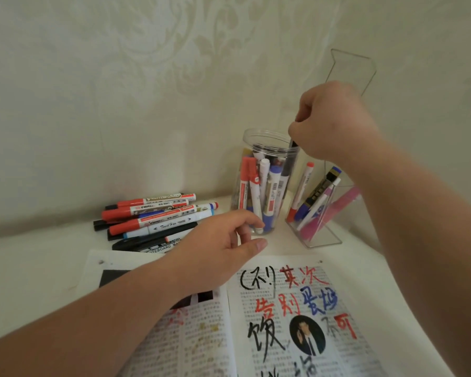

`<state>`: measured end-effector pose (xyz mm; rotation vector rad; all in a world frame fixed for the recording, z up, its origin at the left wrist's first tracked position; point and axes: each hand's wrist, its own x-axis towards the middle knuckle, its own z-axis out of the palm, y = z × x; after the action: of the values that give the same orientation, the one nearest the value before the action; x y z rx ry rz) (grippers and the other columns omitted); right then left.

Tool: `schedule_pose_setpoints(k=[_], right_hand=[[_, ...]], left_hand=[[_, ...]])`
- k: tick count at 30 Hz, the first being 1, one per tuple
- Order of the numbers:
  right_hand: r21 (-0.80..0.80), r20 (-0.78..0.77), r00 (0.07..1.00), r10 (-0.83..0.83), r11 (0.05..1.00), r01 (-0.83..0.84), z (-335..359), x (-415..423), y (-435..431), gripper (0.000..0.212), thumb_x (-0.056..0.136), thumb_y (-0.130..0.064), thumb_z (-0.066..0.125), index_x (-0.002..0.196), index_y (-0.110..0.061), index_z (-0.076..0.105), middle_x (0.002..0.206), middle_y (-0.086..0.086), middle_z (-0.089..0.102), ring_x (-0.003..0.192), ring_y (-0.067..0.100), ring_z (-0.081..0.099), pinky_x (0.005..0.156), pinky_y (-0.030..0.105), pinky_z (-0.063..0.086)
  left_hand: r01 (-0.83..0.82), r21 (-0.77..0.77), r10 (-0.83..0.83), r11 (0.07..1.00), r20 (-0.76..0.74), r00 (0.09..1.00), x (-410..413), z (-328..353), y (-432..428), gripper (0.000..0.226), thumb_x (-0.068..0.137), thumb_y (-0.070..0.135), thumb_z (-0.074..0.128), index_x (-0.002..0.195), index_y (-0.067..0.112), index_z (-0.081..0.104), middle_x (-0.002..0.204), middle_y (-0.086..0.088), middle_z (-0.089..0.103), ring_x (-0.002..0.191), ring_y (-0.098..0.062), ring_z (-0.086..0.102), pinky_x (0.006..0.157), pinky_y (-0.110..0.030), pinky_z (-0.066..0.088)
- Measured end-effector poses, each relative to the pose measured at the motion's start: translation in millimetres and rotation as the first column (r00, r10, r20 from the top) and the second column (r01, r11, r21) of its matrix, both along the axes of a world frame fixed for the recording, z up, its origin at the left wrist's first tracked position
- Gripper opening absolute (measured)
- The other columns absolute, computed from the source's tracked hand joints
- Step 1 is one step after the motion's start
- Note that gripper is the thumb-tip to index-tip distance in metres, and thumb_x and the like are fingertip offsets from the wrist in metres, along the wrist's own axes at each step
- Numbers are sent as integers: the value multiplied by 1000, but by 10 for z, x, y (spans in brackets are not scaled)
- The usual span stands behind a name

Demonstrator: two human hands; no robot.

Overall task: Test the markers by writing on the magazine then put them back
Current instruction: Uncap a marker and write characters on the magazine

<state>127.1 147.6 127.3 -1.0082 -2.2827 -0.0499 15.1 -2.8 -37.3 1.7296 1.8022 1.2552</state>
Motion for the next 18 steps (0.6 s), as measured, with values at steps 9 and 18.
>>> schedule_pose_setpoints(k=[9, 18], right_hand=[[-103, 240, 971, 18, 995, 7, -124, -12, -31, 48, 103, -37, 48, 66, -8, 59, 64, 8, 57, 61, 25, 58, 53, 29, 42], [-2, -88, 985, -146, 989, 147, -11, 532, 169, 25, 92, -29, 57, 79, -11, 68, 75, 8, 65, 69, 26, 60, 63, 35, 50]], left_hand=[[8, -5, -8, 1000, -4, 1000, 9, -6, 0, 17, 94, 38, 67, 111, 41, 64, 90, 18, 63, 67, -11, 56, 66, -22, 52], [14, -16, -15, 1000, -43, 999, 2, -11, 9, 17, 94, 40, 66, 110, 42, 64, 92, 18, 62, 73, -12, 59, 67, -21, 52]])
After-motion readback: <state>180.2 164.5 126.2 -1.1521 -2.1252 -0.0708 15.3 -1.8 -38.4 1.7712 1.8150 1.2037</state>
